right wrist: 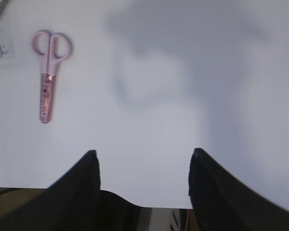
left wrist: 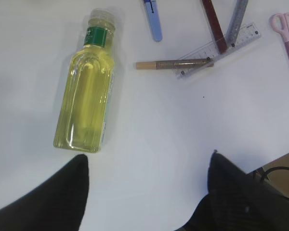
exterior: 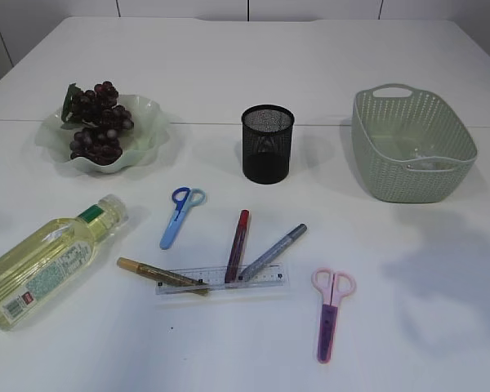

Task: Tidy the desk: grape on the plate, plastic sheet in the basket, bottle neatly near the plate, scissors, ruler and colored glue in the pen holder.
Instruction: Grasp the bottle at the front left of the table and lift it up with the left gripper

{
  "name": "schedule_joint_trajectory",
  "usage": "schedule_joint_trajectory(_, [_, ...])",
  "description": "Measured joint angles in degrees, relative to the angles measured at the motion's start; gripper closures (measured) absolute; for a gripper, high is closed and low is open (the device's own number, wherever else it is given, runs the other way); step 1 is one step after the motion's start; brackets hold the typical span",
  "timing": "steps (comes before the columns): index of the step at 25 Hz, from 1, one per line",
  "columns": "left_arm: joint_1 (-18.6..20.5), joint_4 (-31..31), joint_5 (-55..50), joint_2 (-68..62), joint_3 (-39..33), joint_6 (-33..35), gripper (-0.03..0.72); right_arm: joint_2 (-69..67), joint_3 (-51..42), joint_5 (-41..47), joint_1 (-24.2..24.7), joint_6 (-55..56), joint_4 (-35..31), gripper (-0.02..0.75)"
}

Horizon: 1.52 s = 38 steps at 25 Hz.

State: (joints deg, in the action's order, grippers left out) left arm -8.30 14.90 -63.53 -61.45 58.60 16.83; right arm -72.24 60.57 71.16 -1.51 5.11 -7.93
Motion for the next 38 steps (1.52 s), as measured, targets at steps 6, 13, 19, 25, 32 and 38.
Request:
schedule_joint_trajectory(6, [-0.21, -0.61, -1.37, -15.36, 10.18, 4.0, 0.125, 0.09, -0.04, -0.1, 0.0, -4.26, -4.51, 0.269])
schedule_joint_trajectory(13, [-4.96, -11.43, -3.46, -29.52, 16.09, 5.93, 0.125, 0.09, -0.04, -0.44, 0.0, -6.67, -6.8, 0.269])
schedule_joint_trajectory(19, [-8.92, -15.96, 0.75, -35.71, 16.08, 6.13, 0.124, 0.09, -0.04, -0.44, 0.0, -6.93, -7.02, 0.268])
schedule_joint_trajectory(25, [-9.06, -16.21, 5.55, -41.69, 16.21, 6.13, 0.119, 0.09, -0.04, -0.44, 0.0, -6.93, -7.02, 0.267])
schedule_joint_trajectory(32, [-9.06, -17.97, 7.44, -48.16, 18.19, 3.44, 0.096, 0.09, -0.04, -0.44, 0.0, -7.2, -7.02, 0.267])
schedule_joint_trajectory(38, [-9.06, -20.14, 5.97, -51.8, 22.77, 1.46, 0.095, 0.09, -0.04, -0.44, 0.0, -7.31, -7.02, 0.267])
